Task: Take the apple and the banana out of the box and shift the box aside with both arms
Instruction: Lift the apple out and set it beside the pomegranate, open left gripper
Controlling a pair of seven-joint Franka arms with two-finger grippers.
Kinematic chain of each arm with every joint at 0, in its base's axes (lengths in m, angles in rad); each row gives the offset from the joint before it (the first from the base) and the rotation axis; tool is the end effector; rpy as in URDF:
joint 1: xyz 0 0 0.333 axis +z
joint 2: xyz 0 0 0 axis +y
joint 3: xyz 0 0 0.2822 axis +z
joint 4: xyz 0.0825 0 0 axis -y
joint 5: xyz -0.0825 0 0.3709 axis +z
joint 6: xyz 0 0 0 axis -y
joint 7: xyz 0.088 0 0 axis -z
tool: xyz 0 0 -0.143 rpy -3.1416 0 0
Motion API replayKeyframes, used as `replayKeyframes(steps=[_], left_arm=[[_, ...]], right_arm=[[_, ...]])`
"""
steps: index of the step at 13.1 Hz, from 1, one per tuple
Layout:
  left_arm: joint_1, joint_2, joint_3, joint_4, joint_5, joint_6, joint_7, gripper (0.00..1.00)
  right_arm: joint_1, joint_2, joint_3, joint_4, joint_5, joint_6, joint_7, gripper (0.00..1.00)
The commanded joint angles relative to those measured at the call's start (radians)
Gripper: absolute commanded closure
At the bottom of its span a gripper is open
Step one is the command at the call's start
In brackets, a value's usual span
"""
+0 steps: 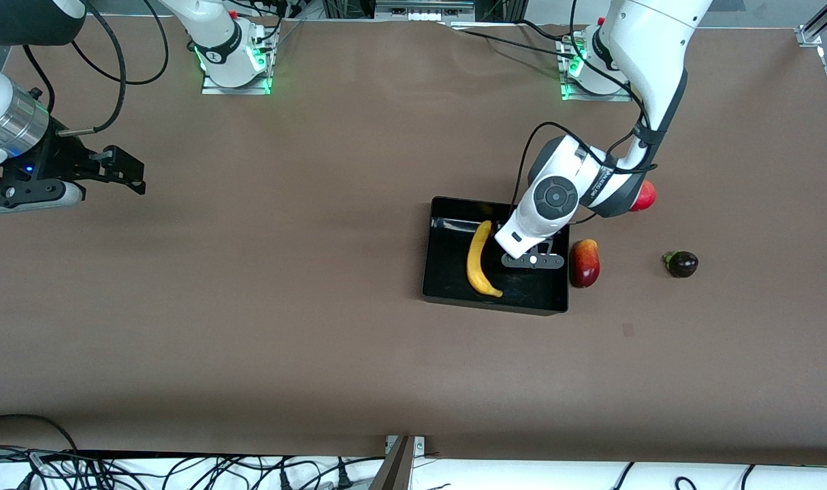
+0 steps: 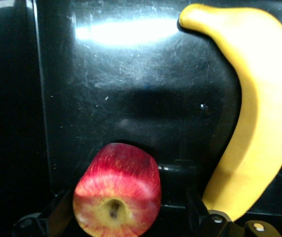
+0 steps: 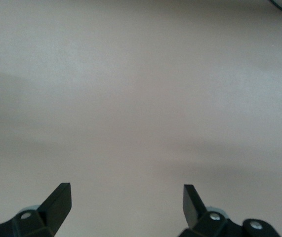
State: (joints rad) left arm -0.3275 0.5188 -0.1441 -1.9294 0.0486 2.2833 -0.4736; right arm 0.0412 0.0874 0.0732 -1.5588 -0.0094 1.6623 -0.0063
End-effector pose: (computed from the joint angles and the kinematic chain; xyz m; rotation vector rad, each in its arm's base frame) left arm 0.5136 -0.2615 0.1520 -3.0937 0.0305 0.2462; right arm 0.5697 0.0628 0.5198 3.1336 0.1901 0.0259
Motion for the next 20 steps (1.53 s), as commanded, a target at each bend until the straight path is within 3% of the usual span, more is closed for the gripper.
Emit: replayKeyframes(steps=[1, 2, 3, 4, 5, 7, 10, 12, 14, 16, 20], left_arm=[[-0.002, -0.011, 0.001, -0.052, 0.031, 0.054, -0.005, 0.03], [-0.002, -0.011, 0.001, -0.051, 0.031, 0.050, -0.008, 0.43], [-0.002, -0.011, 0.001, -0.051, 0.031, 0.047, -0.008, 0.67], [-0.002, -0.016, 0.001, -0.045, 0.031, 0.038, -0.008, 0.89], [-0.001, -0.022, 0.001, -0.031, 0.031, 0.010, -0.007, 1.00], [0.007, -0.048, 0.001, 0.053, 0.030, -0.100, 0.001, 1.00], [0.015, -0.085, 0.014, 0.246, 0.030, -0.424, 0.010, 1.00], [0.095, -0.111, 0.009, 0.283, 0.033, -0.557, 0.111, 0.99], [0.178, -0.132, 0.008, 0.262, 0.031, -0.634, 0.313, 0.99], [0.237, -0.176, 0.006, 0.167, 0.031, -0.637, 0.421, 0.99], [0.327, -0.255, 0.003, -0.113, 0.033, -0.390, 0.552, 0.99]], right_arm=[[-0.009, 0.008, 0.007, 0.019, 0.002, -0.009, 0.003, 0.00], [-0.009, 0.006, 0.007, 0.019, 0.002, -0.007, 0.003, 0.00], [-0.009, 0.008, 0.007, 0.019, 0.002, -0.009, 0.003, 0.00], [-0.007, 0.008, 0.007, 0.019, 0.003, -0.009, 0.003, 0.00], [-0.007, 0.008, 0.007, 0.019, 0.003, -0.007, 0.003, 0.00], [-0.006, 0.008, 0.007, 0.019, 0.003, -0.007, 0.003, 0.00], [-0.006, 0.006, 0.007, 0.019, 0.003, -0.009, 0.002, 0.00], [-0.004, 0.008, 0.008, 0.019, 0.002, -0.007, -0.004, 0.00], [-0.003, 0.006, 0.010, 0.019, 0.002, -0.007, -0.003, 0.00], [-0.003, 0.008, 0.011, 0.023, 0.002, -0.001, 0.003, 0.00], [0.046, 0.017, 0.014, 0.025, 0.035, 0.082, -0.011, 0.00]])
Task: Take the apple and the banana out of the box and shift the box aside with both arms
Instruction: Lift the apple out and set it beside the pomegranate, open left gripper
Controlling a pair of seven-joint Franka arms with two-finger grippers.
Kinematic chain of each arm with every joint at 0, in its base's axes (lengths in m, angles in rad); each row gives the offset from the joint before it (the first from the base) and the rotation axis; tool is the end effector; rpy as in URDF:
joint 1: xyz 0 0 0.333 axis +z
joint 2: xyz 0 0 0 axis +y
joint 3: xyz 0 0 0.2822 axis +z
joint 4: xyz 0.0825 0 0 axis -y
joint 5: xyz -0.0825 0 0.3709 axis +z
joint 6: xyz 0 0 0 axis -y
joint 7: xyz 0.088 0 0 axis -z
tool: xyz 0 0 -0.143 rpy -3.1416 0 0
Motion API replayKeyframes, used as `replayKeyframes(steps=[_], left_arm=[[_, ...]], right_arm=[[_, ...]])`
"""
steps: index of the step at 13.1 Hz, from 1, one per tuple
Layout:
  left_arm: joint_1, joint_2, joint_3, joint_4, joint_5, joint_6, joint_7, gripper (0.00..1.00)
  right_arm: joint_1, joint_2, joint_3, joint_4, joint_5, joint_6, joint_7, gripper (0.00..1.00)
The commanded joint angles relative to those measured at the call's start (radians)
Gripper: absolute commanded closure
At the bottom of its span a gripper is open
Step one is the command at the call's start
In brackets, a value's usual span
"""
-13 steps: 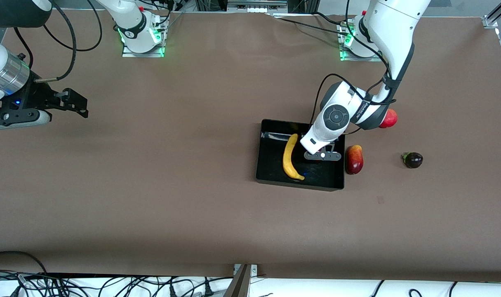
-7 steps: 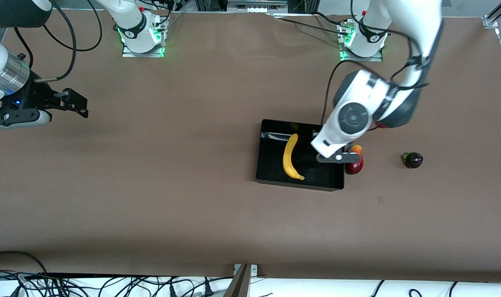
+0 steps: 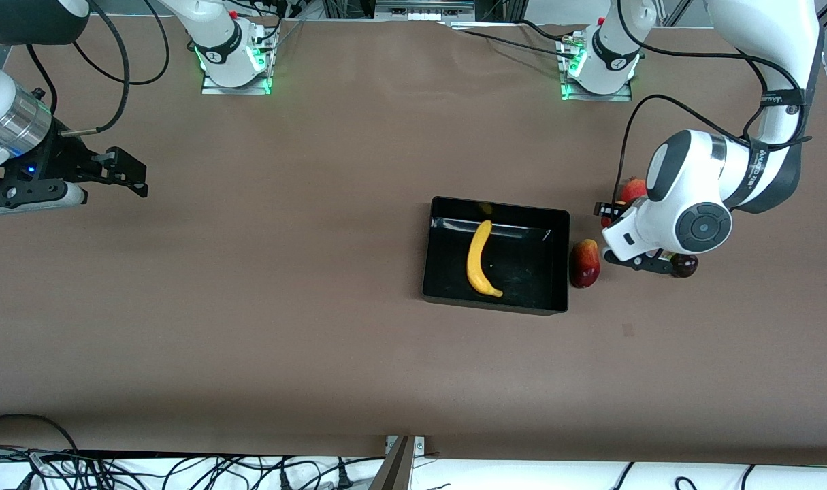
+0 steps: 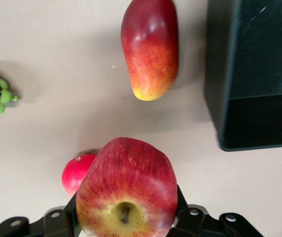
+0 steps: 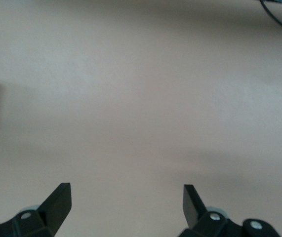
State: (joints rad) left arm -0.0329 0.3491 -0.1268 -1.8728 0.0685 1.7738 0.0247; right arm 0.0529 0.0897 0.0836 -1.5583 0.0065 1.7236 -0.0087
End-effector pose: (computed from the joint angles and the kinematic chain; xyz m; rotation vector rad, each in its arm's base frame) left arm 0.5313 -0.0768 0.2451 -3.0005 0.3247 0.6787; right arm 0.5768 0.0784 0.5246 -3.1126 -0.2242 -0.1169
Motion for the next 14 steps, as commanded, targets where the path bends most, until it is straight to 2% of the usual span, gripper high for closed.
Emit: replayKeyframes(steps=[1, 3, 5, 6, 7, 8, 10, 11, 14], left_arm=[[0.034, -0.093, -0.014, -0.237, 0.014, 0.200, 0.055, 0.99], [0.033, -0.091, -0.016, -0.374, 0.014, 0.399, 0.057, 0.98], [0.034, -0.076, -0.016, -0.434, 0.016, 0.516, 0.060, 0.96], [0.034, -0.072, -0.016, -0.434, 0.016, 0.518, 0.060, 0.84], [0.033, -0.070, -0.016, -0.433, 0.016, 0.519, 0.058, 0.35], [0.033, -0.073, -0.016, -0.430, 0.016, 0.520, 0.058, 0.00], [0.033, -0.096, -0.016, -0.411, 0.016, 0.494, 0.055, 0.00], [0.027, -0.104, -0.017, -0.357, 0.014, 0.436, 0.041, 0.00], [0.015, -0.082, -0.060, -0.063, -0.001, 0.143, 0.031, 0.00]], right_arm=[[0.051, 0.013, 0.004, 0.024, 0.020, 0.019, -0.013, 0.00], [0.079, 0.019, 0.004, 0.021, 0.018, 0.008, -0.019, 0.00], [0.099, 0.015, 0.004, 0.023, 0.012, 0.002, -0.011, 0.00], [0.099, 0.015, 0.002, 0.023, 0.012, 0.002, -0.011, 0.00], [0.097, 0.015, -0.001, 0.023, 0.012, 0.002, -0.014, 0.00], [0.096, 0.015, -0.004, 0.023, 0.013, 0.001, -0.014, 0.00], [0.093, 0.021, -0.005, 0.014, 0.010, -0.021, -0.010, 0.00], [0.084, 0.022, -0.005, 0.014, 0.009, -0.045, -0.013, 0.00], [0.084, 0.016, -0.007, 0.017, 0.007, -0.061, -0.011, 0.00]])
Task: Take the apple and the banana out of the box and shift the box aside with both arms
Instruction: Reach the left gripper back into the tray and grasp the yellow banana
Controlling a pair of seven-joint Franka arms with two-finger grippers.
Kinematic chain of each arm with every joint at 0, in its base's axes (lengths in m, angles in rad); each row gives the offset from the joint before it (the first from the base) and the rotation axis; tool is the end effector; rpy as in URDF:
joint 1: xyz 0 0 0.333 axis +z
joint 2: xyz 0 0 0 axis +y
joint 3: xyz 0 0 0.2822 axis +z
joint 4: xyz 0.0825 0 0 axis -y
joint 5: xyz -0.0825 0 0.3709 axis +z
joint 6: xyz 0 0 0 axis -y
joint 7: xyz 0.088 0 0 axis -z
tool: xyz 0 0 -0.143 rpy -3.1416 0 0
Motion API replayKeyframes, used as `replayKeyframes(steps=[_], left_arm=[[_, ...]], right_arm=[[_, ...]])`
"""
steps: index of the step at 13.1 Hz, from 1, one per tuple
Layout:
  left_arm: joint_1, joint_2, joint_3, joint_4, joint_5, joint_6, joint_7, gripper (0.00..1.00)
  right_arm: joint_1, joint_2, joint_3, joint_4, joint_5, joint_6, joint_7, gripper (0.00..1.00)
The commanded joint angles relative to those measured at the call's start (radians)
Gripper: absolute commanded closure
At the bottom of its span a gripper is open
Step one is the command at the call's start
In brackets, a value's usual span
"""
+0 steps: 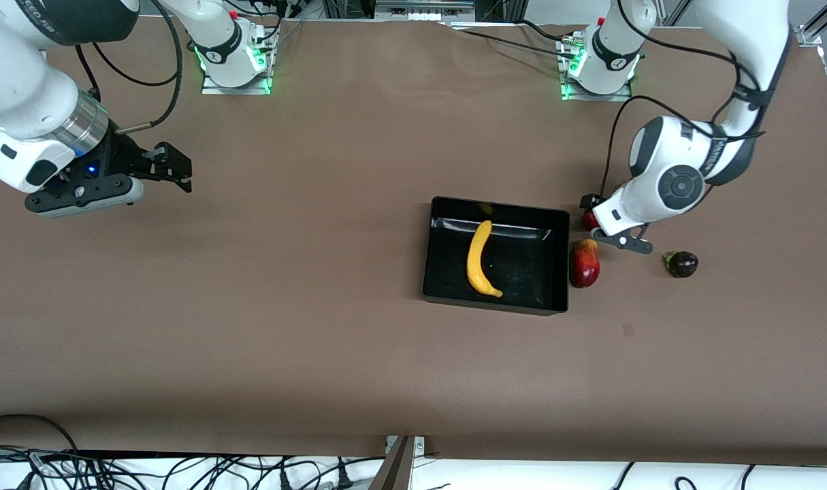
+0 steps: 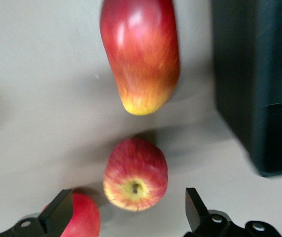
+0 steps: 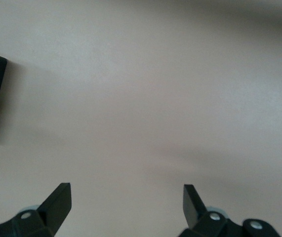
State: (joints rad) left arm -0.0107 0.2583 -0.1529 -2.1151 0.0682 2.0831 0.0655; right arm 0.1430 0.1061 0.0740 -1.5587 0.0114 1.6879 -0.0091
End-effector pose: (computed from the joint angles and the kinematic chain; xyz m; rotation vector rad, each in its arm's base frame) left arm 0.5065 -0.0800 0.2146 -3.0528 0.4174 0.4426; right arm 0.5666 0.1248 0.5115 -3.1003 -0.3493 -0.0332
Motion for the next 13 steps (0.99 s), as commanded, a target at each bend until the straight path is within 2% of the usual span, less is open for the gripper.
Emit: replayKeyframes(steps=[1, 2, 6, 8, 10, 13], left_arm=[[-0.015, 0.034, -0.068, 0.273, -0.001, -0.219, -0.047, 0.00], [-0.037, 0.076, -0.095, 0.362, -0.001, -0.239, -0.123, 0.00], [-0.211, 0.319, -0.099, 0.647, 0.001, -0.230, -0.390, 0.00], [-0.264, 0.401, -0.097, 0.682, 0.010, -0.166, -0.459, 0.00], [-0.294, 0.444, -0.097, 0.655, 0.013, -0.050, -0.516, 0.00], [-0.334, 0.513, -0.091, 0.639, 0.016, 0.015, -0.555, 0.00]], right_arm=[[-0.008, 0.000, 0.001, 0.016, 0.004, -0.025, -0.012, 0.00], [-0.008, 0.000, -0.006, 0.016, 0.004, -0.028, -0.014, 0.00], [-0.008, 0.000, -0.006, 0.016, 0.004, -0.054, -0.011, 0.00], [-0.008, 0.000, -0.006, 0.014, 0.004, -0.065, -0.011, 0.00], [-0.007, 0.001, -0.006, 0.014, 0.004, -0.065, -0.011, 0.00], [-0.007, 0.001, -0.006, 0.014, 0.004, -0.065, -0.011, 0.00]])
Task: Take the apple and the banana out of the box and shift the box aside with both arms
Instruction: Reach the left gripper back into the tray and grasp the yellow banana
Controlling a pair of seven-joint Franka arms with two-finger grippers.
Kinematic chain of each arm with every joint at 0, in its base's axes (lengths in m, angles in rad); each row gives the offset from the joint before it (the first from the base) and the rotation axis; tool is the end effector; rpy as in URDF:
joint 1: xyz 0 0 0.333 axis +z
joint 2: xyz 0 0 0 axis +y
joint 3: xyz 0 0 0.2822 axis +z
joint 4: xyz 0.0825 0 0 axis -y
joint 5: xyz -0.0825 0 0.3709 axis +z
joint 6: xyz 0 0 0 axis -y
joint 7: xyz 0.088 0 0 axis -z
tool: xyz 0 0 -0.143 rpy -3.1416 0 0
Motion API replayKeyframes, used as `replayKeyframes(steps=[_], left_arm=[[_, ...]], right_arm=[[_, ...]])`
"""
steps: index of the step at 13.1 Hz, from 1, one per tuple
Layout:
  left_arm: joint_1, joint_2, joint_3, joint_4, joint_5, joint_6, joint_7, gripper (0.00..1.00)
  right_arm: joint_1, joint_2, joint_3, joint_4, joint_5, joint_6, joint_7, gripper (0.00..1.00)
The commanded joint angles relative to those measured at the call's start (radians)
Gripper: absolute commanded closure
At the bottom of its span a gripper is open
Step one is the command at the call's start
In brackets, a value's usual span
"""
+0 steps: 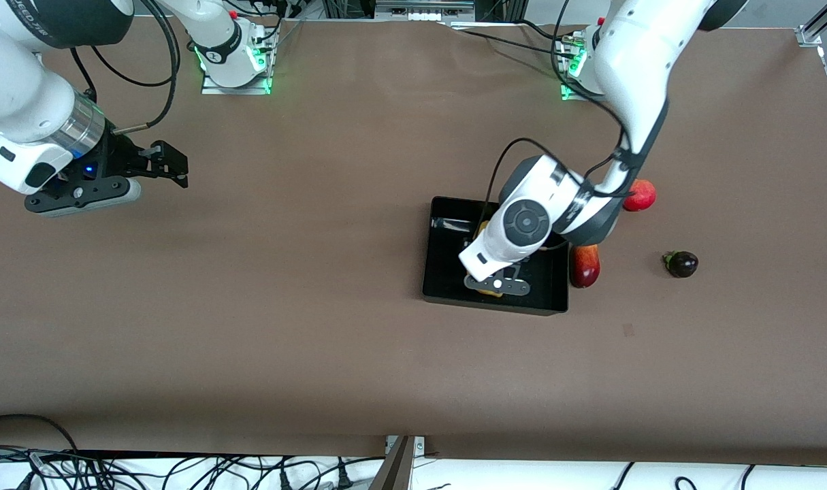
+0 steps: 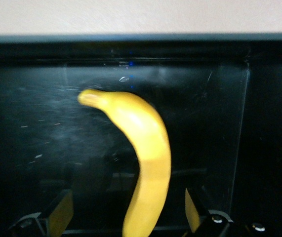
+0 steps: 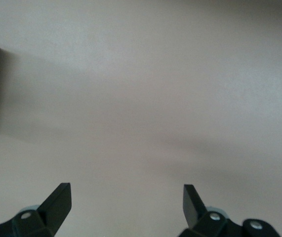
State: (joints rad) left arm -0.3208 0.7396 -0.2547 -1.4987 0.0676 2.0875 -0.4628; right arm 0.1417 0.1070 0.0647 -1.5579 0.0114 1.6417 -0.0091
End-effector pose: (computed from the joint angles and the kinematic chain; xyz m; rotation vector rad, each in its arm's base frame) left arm 0.5670 -0.3419 0.1787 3.0875 -0.1495 -0.2617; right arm 0.5616 0.1177 0.5072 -3.1075 -0.3342 0.0385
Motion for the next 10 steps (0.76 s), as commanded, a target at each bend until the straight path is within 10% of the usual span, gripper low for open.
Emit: replayKeyframes(steps=[1, 5, 8, 10], left_arm=[[-0.026, 0.044, 0.011, 0.015, 0.017, 0.020, -0.027, 0.00], [-0.026, 0.057, 0.011, -0.052, 0.017, 0.103, -0.025, 0.00], [-0.023, 0.057, 0.011, -0.054, 0.017, 0.089, -0.025, 0.79], [-0.018, 0.047, 0.014, -0.052, 0.017, 0.074, -0.022, 1.00]], right_arm=[[-0.005, 0.000, 0.003, 0.013, 0.004, -0.019, -0.011, 0.00], [-0.005, 0.000, 0.003, 0.013, 0.004, -0.019, -0.011, 0.00], [-0.005, 0.005, 0.003, 0.013, 0.009, -0.020, -0.009, 0.00], [-0.002, 0.005, 0.003, 0.013, 0.009, -0.019, 0.000, 0.00]])
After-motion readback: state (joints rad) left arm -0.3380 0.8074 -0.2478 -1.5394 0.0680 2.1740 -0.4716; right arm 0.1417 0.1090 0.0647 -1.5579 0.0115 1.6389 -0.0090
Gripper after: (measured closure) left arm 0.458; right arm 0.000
